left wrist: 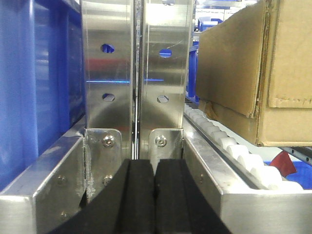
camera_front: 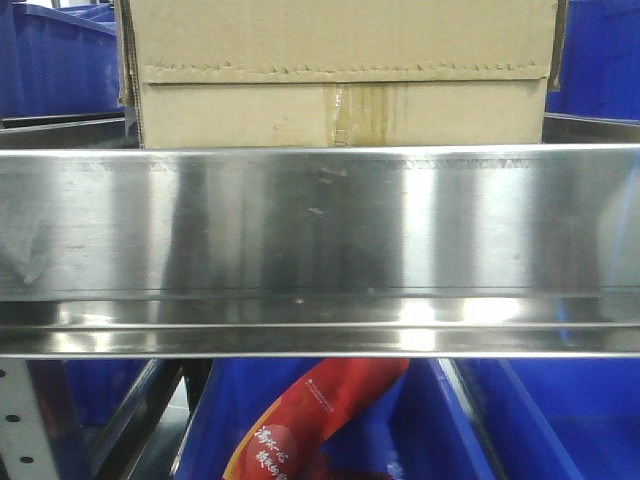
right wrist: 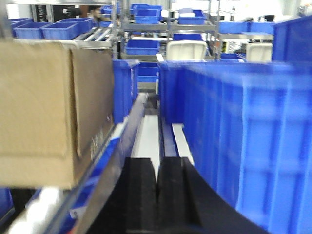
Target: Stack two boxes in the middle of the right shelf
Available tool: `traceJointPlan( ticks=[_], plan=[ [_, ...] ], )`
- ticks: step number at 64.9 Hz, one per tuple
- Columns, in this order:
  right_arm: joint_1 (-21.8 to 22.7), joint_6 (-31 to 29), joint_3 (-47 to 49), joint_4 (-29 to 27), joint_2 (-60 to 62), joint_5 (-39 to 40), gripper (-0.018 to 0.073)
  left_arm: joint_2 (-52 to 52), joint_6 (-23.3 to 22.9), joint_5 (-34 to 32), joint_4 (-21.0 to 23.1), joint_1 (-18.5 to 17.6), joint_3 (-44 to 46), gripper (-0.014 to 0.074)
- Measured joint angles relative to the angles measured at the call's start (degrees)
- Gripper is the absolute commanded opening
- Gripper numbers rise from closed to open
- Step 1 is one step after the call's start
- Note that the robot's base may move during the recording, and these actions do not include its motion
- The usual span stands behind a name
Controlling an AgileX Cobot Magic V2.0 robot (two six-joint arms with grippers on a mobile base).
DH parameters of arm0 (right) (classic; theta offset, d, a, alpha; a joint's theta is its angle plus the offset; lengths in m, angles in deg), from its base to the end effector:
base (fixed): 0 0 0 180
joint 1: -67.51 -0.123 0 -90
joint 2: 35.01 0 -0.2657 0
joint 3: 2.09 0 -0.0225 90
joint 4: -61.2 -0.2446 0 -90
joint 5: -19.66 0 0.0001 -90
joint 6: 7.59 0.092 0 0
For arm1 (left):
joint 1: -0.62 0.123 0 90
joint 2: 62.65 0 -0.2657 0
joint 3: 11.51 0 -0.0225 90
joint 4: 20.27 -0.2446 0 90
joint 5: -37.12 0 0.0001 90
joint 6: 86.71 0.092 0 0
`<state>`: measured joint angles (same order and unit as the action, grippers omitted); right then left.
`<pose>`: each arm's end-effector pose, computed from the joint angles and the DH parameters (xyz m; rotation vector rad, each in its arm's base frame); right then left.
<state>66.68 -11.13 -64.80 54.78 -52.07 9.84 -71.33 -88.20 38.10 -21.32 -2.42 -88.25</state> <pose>0.0747 0.0028 0.2672 0.0117 1.5629 0.0646 0.0711 -0.0037 0.2107 0.0340 1.5078 -0.0485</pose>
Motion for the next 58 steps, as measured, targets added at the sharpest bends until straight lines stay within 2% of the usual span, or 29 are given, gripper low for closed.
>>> traceJointPlan(
  ticks=[11, 20, 37, 58],
  plan=[
    [0.0, 0.2, -8.4, 0.1, 7.1, 0.8, -0.0162, 0.0, 0.0, 0.0, 0.0, 0.0, 0.0, -0.0111],
    [0.0, 0.4, -13.3, 0.1, 8.3, 2.8, -0.0162, 0.0, 0.0, -0.1, 0.0, 0.0, 0.0, -0.0111],
    [0.0, 0.4, -13.9, 0.2, 8.4, 7.1, -0.0162, 0.0, 0.0, -0.2, 0.0, 0.0, 0.0, -0.0111],
    [0.0, 0.5, -13.9, 0.2, 8.5, 7.5, -0.0162, 0.0, 0.0, -0.2, 0.0, 0.0, 0.0, -0.0111]
  ],
)
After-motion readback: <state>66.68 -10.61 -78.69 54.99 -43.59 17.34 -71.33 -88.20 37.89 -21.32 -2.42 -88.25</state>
